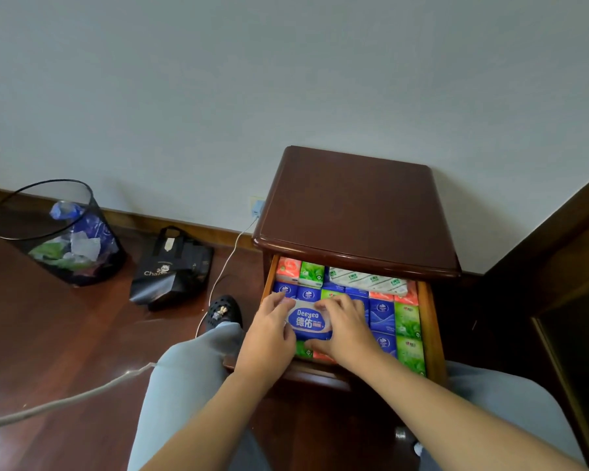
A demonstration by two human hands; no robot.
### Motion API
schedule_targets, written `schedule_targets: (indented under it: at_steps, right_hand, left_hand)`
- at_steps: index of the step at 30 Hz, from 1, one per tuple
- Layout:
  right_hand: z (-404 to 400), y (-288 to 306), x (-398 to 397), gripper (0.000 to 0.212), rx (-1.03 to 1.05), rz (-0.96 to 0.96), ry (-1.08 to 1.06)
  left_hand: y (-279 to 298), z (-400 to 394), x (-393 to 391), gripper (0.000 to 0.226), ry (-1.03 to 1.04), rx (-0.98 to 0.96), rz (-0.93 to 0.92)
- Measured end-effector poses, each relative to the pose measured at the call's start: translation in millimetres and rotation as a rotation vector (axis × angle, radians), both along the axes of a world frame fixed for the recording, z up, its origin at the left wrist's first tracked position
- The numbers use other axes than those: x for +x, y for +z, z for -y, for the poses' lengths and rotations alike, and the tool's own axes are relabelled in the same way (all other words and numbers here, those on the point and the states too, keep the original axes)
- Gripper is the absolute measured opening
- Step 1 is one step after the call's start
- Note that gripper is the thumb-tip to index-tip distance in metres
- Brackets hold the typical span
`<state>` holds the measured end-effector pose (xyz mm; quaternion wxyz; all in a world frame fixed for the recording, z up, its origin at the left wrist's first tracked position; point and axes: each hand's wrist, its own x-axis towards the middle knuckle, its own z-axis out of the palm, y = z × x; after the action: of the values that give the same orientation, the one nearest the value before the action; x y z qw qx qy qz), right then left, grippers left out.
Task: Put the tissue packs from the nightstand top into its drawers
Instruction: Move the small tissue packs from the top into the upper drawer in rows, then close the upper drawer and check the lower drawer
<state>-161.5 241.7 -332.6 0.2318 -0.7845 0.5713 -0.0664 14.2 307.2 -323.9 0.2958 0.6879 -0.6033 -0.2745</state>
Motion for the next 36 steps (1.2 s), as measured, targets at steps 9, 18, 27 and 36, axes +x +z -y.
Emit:
schedule_targets:
  at_steps: [9,18,27,36]
  right_hand:
    - [-51,17,-57,0.03,-0.306,0.206,-0.152]
    - [-132,11,-124,0.039,-0.452,0.043,-0.263]
    - [-174,-18,-105,0.013,-0.438,0.236,-0.231]
    - [-184,-19,-91,0.044,-0.373,0.27,-0.259]
  left_hand:
    - [-5,-54,0,0.033,0.073,-0.267,0.291]
    - [-25,-72,-28,0.043,-0.105,-0.402,0.388]
    - [-32,-79,-38,0.034,-0.077,-0.42,0.483]
    - [-30,-80,-39,0.029,-0.005,-0.436,0.561]
